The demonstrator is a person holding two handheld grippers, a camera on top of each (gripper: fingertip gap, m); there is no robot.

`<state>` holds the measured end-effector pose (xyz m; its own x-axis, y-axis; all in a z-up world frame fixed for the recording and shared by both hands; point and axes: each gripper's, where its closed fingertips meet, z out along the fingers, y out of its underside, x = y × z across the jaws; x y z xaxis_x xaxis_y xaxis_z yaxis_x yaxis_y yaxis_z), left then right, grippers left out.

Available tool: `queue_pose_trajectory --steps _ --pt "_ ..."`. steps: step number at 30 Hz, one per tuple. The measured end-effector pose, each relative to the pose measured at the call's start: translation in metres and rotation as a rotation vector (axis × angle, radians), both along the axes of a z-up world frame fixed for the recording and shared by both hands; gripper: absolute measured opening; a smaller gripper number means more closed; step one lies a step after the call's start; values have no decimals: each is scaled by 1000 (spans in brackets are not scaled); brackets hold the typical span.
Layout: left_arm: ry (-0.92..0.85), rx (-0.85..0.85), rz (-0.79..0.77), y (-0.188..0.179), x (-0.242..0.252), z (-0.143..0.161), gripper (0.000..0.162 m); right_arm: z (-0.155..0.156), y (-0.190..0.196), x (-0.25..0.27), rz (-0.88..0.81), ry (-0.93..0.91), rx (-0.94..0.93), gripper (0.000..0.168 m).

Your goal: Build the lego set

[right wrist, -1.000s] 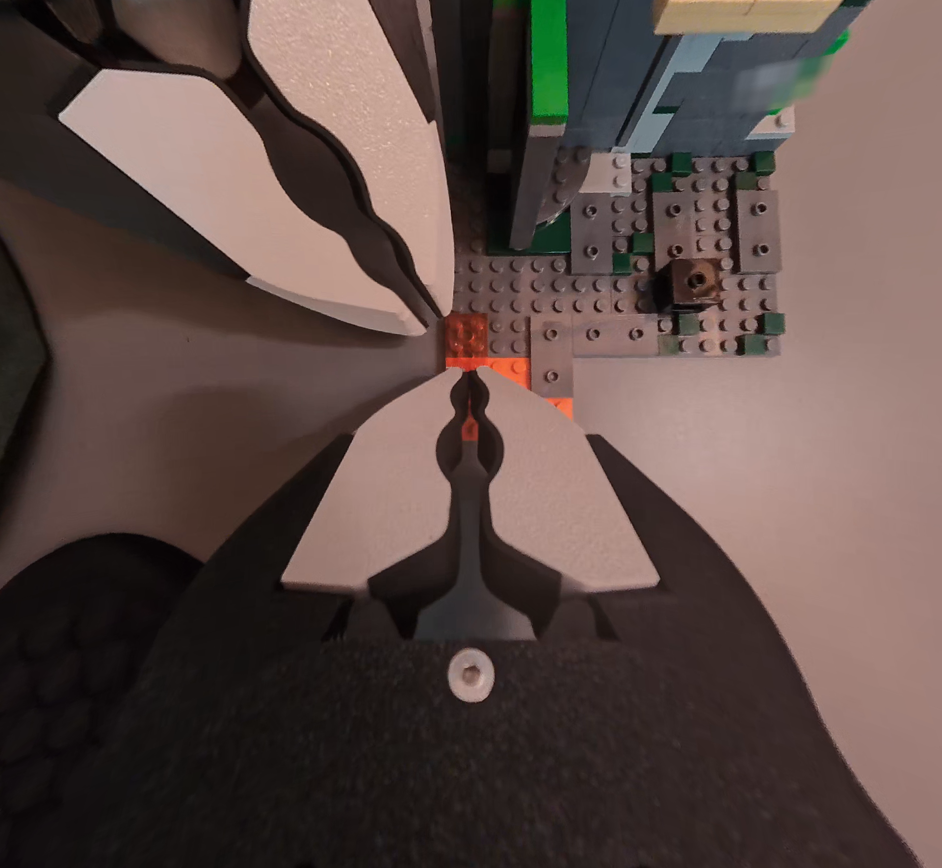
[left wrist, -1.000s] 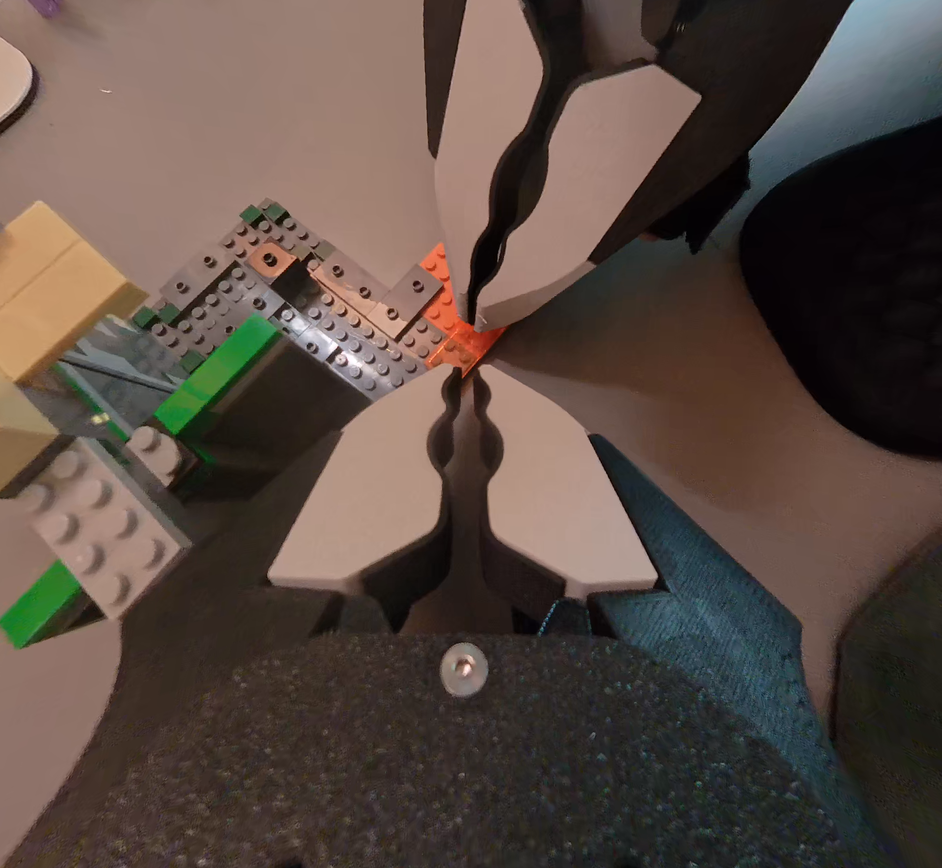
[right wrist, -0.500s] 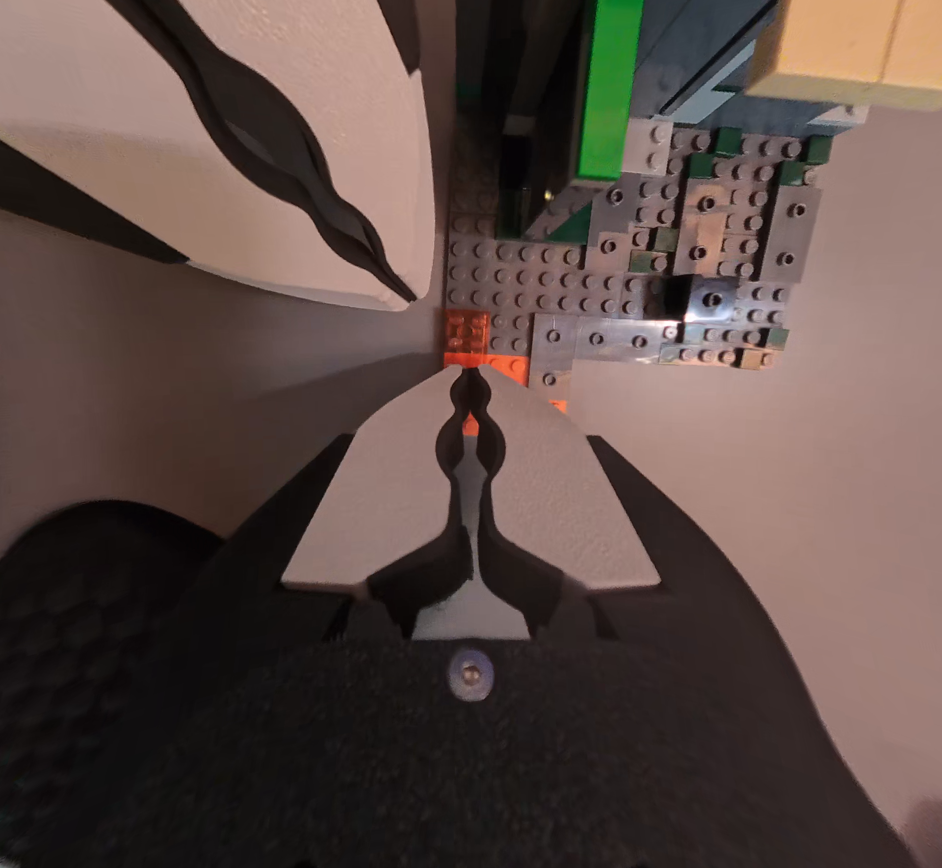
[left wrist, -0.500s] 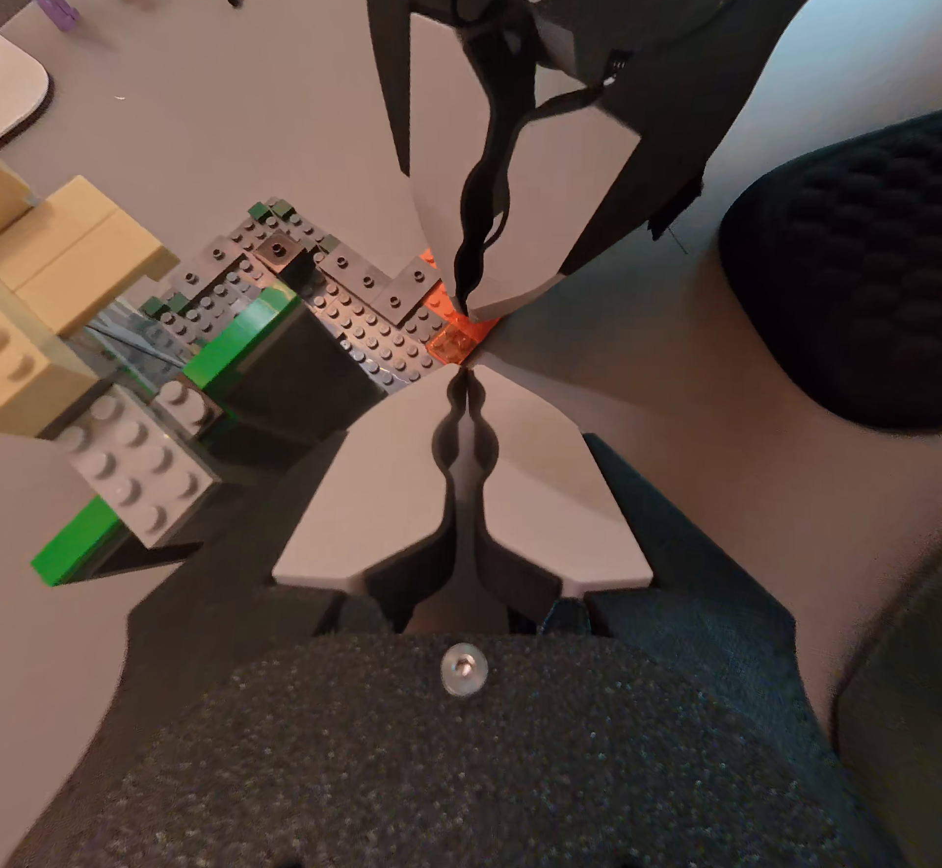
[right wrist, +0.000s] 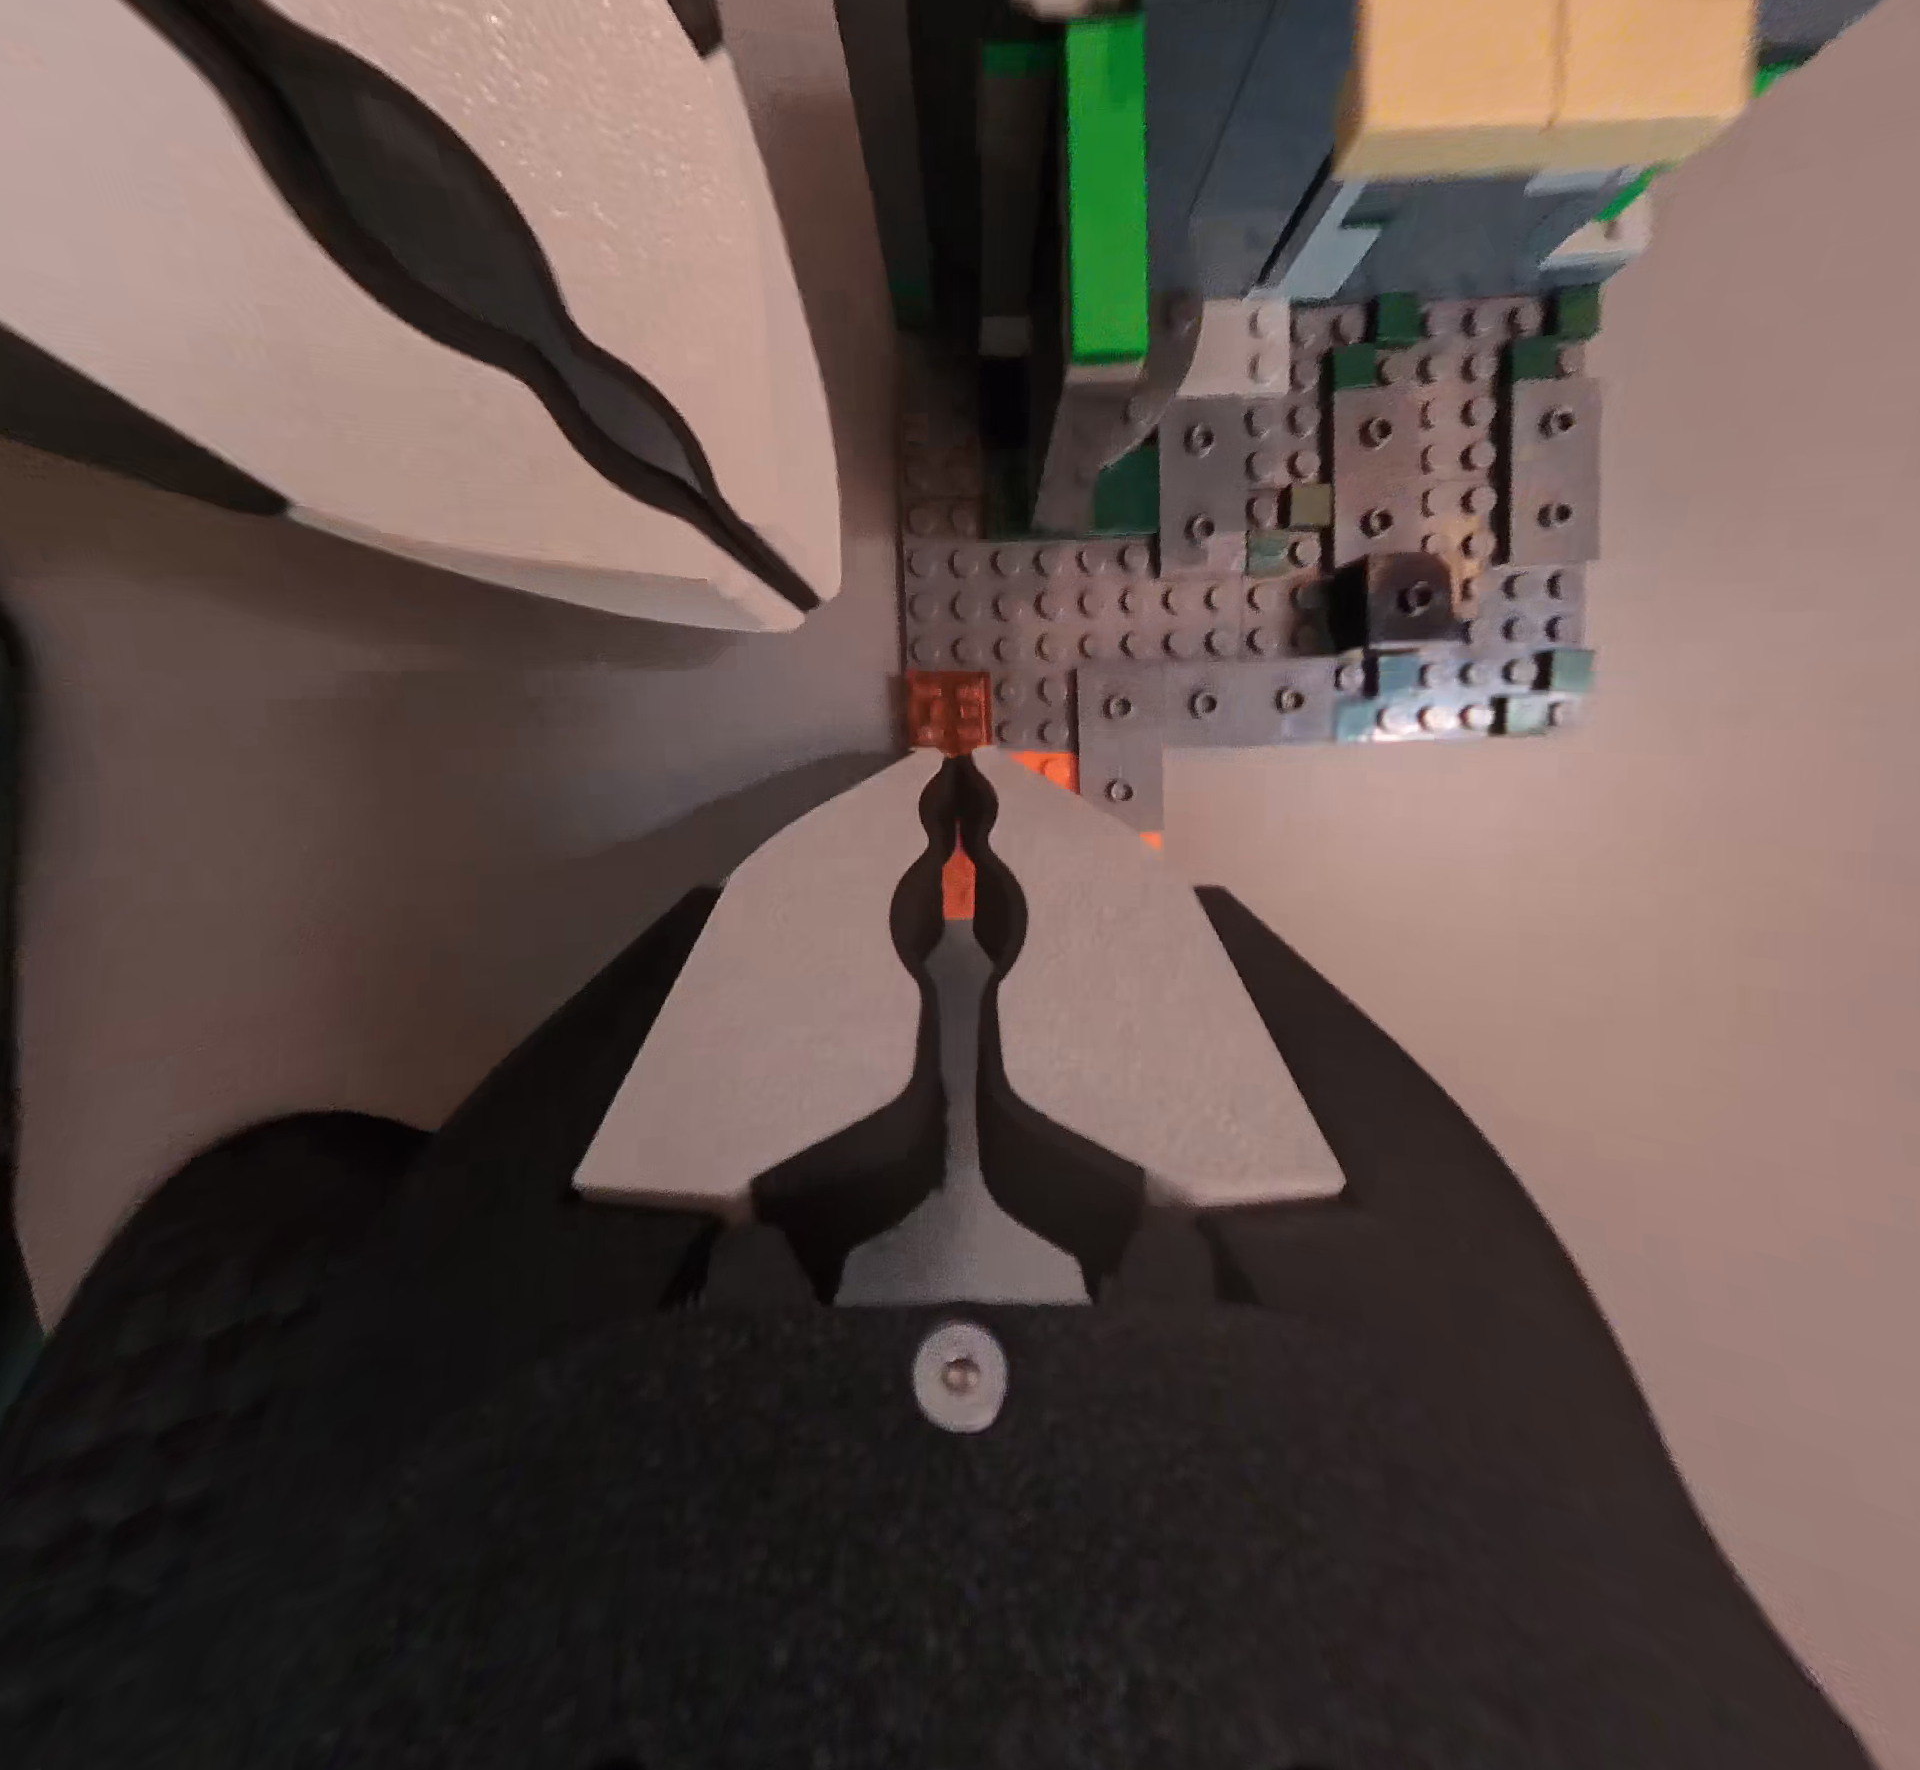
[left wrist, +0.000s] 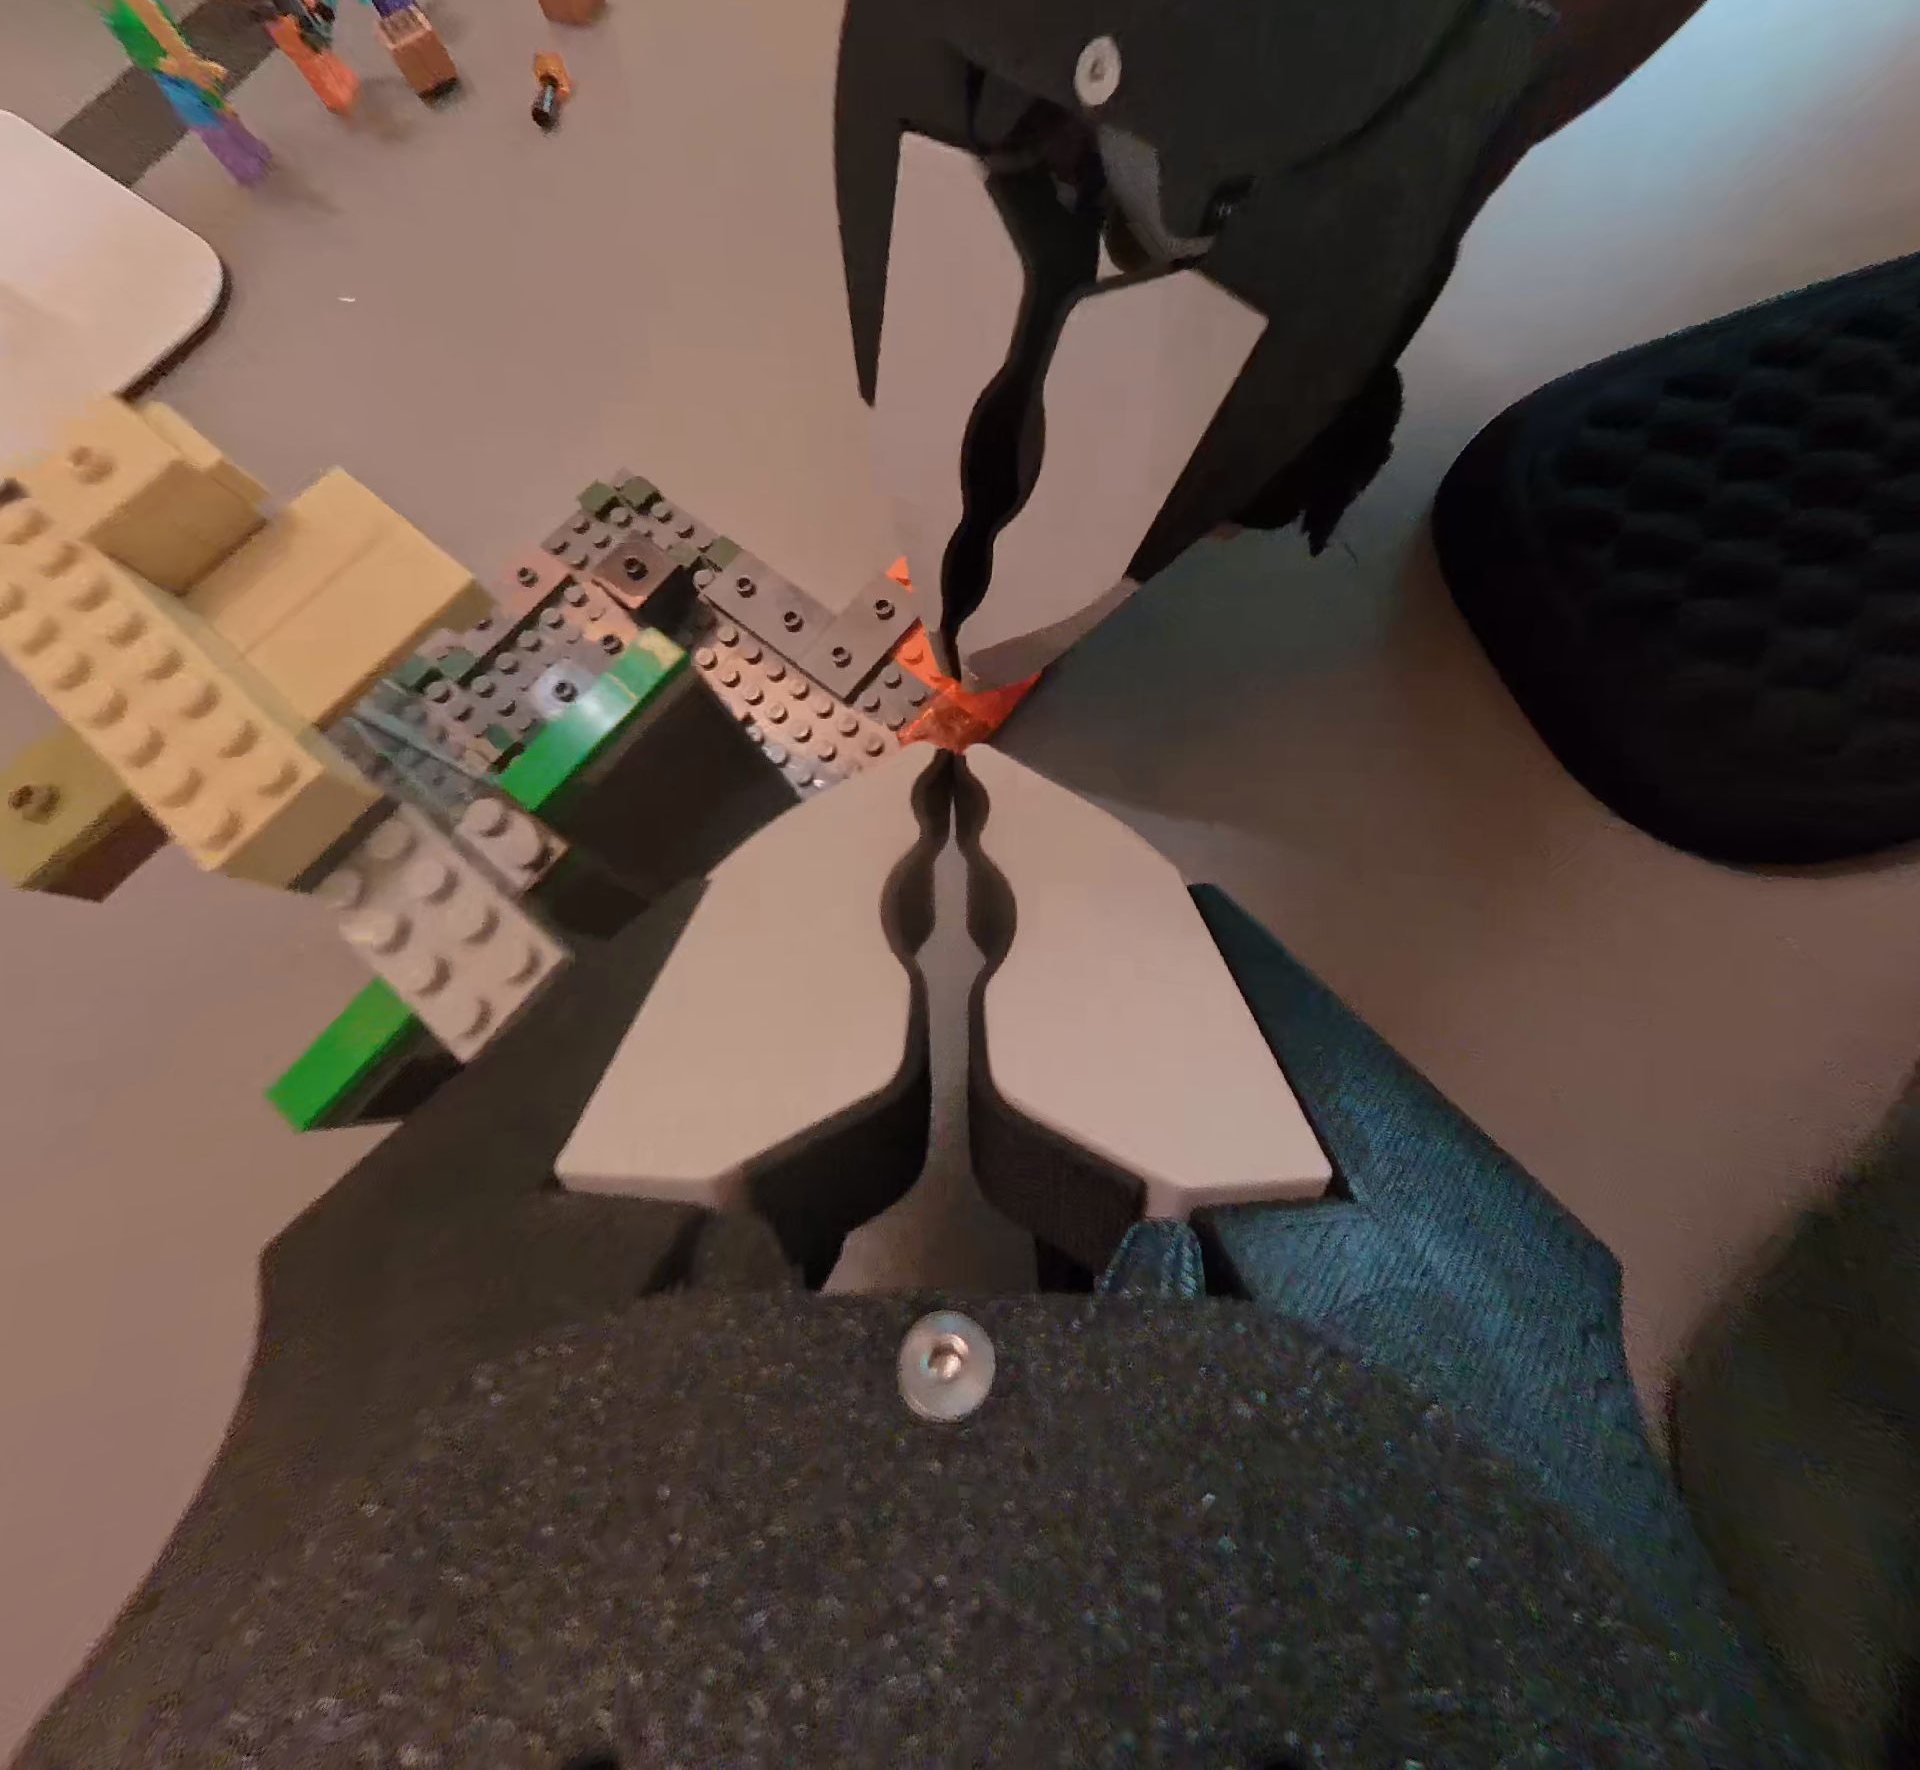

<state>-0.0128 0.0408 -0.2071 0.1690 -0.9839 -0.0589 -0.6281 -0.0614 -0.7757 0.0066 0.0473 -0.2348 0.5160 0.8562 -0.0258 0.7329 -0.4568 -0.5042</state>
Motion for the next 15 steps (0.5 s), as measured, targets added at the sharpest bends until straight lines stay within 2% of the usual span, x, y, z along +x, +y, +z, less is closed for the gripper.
queue_pose_trajectory --steps 1,15 --pt "0 4 6 2 -2 1 0 4 1 -2 -4 16 11 0" --pt "26 16 43 6 -19 -2 0 -7 5 -11 -8 -12 -12 0"
